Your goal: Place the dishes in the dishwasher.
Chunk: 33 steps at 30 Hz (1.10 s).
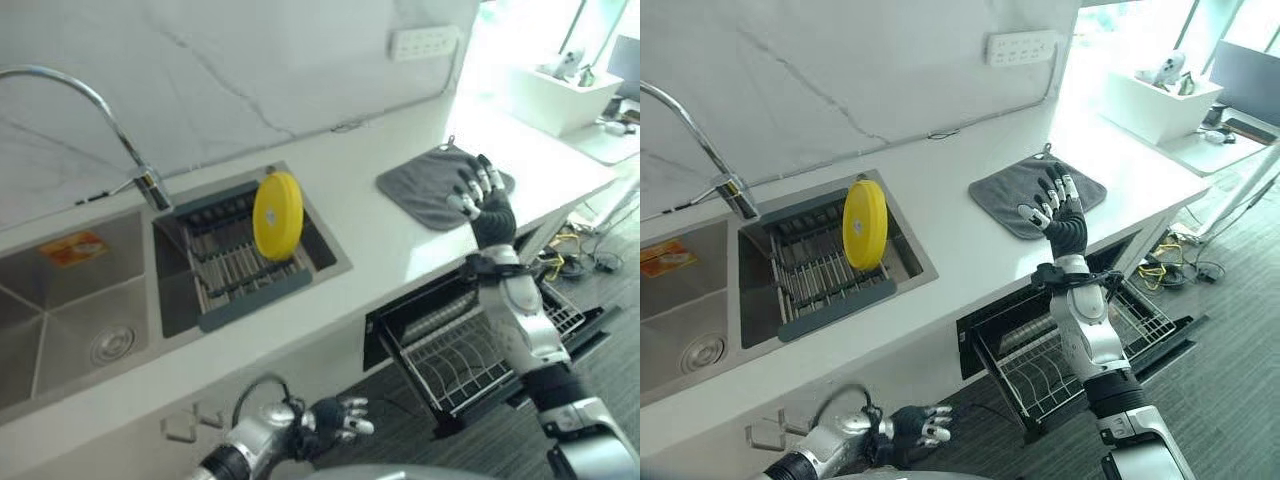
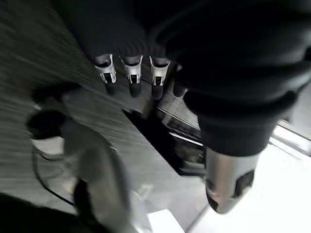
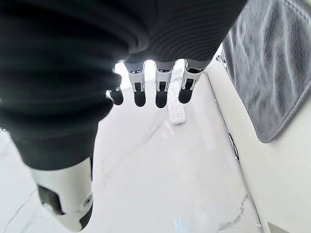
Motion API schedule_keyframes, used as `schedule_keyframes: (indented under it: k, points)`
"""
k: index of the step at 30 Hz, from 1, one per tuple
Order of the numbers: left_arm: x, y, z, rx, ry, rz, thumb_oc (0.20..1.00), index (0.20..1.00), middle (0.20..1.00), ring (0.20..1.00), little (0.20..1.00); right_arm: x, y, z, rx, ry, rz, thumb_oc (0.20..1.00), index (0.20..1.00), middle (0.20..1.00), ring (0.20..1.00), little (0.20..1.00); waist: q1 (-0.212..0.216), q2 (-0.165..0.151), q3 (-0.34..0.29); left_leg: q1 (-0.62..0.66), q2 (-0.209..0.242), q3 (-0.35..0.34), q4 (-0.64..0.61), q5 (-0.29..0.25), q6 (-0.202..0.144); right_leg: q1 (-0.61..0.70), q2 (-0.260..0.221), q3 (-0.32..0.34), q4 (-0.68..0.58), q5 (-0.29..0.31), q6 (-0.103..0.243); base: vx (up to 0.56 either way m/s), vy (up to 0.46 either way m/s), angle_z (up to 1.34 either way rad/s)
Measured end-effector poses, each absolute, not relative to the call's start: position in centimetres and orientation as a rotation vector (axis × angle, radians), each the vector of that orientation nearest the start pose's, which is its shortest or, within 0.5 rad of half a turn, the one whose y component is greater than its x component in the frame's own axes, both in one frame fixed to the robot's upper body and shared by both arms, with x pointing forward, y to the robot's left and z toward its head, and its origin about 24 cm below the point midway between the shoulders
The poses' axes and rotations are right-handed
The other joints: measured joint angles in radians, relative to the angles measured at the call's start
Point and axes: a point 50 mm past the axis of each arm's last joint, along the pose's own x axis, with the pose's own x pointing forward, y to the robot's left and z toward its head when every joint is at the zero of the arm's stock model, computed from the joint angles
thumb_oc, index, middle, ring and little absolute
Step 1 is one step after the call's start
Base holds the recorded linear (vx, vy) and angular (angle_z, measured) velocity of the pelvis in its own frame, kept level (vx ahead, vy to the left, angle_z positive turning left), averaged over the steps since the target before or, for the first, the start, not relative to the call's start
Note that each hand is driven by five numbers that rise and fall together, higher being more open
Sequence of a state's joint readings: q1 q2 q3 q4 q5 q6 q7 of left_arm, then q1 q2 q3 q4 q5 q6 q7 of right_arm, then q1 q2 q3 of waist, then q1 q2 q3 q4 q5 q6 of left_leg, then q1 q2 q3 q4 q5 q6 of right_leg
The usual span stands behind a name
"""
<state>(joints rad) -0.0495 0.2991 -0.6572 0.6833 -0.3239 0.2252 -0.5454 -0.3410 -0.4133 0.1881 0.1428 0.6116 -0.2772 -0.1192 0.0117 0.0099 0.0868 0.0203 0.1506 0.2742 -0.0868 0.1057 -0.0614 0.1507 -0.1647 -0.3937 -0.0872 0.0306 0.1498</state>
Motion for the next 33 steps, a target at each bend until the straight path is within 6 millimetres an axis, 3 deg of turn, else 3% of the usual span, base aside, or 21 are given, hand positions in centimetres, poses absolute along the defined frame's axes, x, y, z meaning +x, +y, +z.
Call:
schedule_keyframes:
  k: [2,4,9,10,13,15,16,19,28,33]
  points:
    - [13.4,12.5,-13.0,0.048,1.067,-0.842,1.000,1.000,1.000,1.000,1.000,30.9,-18.1,12.7,0.207,-0.360,0.081,1.000,1.000,1.000,1.000,1.000,-0.003,0.001,-0.001,-0.002,0.000,0.003,-0.001,-0.002,-0.002,-0.003,-0.001,0.001,0.000,0.001,-0.001,0.04,0.010,-0.04]
    - [12.5,14.0,-15.0,0.182,1.138,-0.644,1.000,1.000,1.000,1.000,1.000,30.9,-17.9,12.7,0.213,-0.357,0.088,1.000,1.000,1.000,1.000,1.000,-0.002,0.001,-0.004,0.004,0.000,0.004,0.000,-0.002,-0.003,0.004,-0.001,0.000,0.000,0.001,-0.001,0.04,0.011,0.02]
    - [11.9,18.7,-15.9,0.255,1.173,-0.133,1.000,1.000,1.000,1.000,1.000,30.7,-16.5,12.8,0.207,-0.335,0.151,1.000,1.000,1.000,1.000,1.000,0.022,-0.004,-0.005,0.007,-0.002,-0.008,0.000,-0.001,-0.004,0.013,0.000,-0.008,0.000,0.001,-0.001,0.05,0.013,0.07]
    - [11.3,19.9,-16.0,0.288,1.199,-0.099,1.000,1.000,1.000,1.000,1.000,30.7,-16.3,12.7,0.205,-0.326,0.163,1.000,1.000,1.000,1.000,1.000,0.037,-0.005,-0.006,0.008,-0.004,-0.012,0.000,-0.001,-0.004,0.019,-0.002,-0.012,0.000,0.001,-0.001,0.10,0.030,0.08]
    - [7.5,22.5,-16.6,0.182,1.289,0.119,1.000,1.000,1.000,1.000,1.000,30.6,-16.0,12.6,0.202,-0.311,0.173,1.000,1.000,1.000,1.000,1.000,0.056,-0.016,-0.008,0.008,-0.005,-0.017,-0.006,-0.015,-0.017,0.028,-0.004,-0.029,0.000,-0.006,0.002,0.08,0.037,0.08]
    - [3.7,23.8,-16.9,0.131,1.394,0.244,1.000,1.000,1.000,1.000,1.000,30.4,-15.9,12.7,0.202,-0.309,0.179,1.000,1.000,1.000,1.000,1.000,0.075,-0.027,-0.011,0.013,-0.006,-0.022,-0.002,-0.012,-0.013,0.032,-0.004,-0.032,0.000,-0.008,-0.001,0.04,0.023,0.13]
    - [1.9,24.0,-16.9,0.121,1.438,0.270,1.000,1.000,1.000,1.000,1.000,30.5,-15.8,12.6,0.193,-0.298,0.182,1.000,1.000,1.000,1.000,1.000,0.097,-0.028,-0.012,0.012,-0.011,-0.031,0.000,-0.012,-0.012,0.037,-0.006,-0.035,0.000,-0.009,-0.001,0.05,0.048,0.15]
    - [0.6,23.7,-17.0,0.077,1.449,0.306,1.000,1.000,1.000,1.000,1.000,30.5,-15.5,12.3,0.199,-0.274,0.187,1.000,1.000,1.000,1.000,1.000,0.117,-0.032,-0.012,0.005,-0.021,-0.050,0.000,-0.011,-0.012,0.043,-0.012,-0.056,0.000,-0.011,0.002,0.05,0.055,0.18]
    - [0.6,23.2,-17.1,-0.011,1.421,0.345,1.000,1.000,1.000,1.000,1.000,30.4,-14.2,11.4,0.206,-0.223,0.232,1.000,1.000,1.000,1.000,1.000,0.141,-0.047,-0.010,0.000,-0.035,-0.057,0.000,-0.013,-0.009,0.044,-0.023,-0.061,0.000,-0.015,0.012,0.05,0.046,0.03]
    - [0.6,23.0,-17.1,-0.019,1.412,0.337,1.000,1.000,1.000,1.000,1.000,30.5,-14.5,11.3,0.213,-0.215,0.179,1.000,1.000,1.000,1.000,1.000,0.159,-0.046,-0.007,-0.001,-0.042,-0.075,-0.001,-0.016,-0.006,0.054,-0.027,-0.081,0.000,-0.021,0.015,0.04,0.044,0.11]
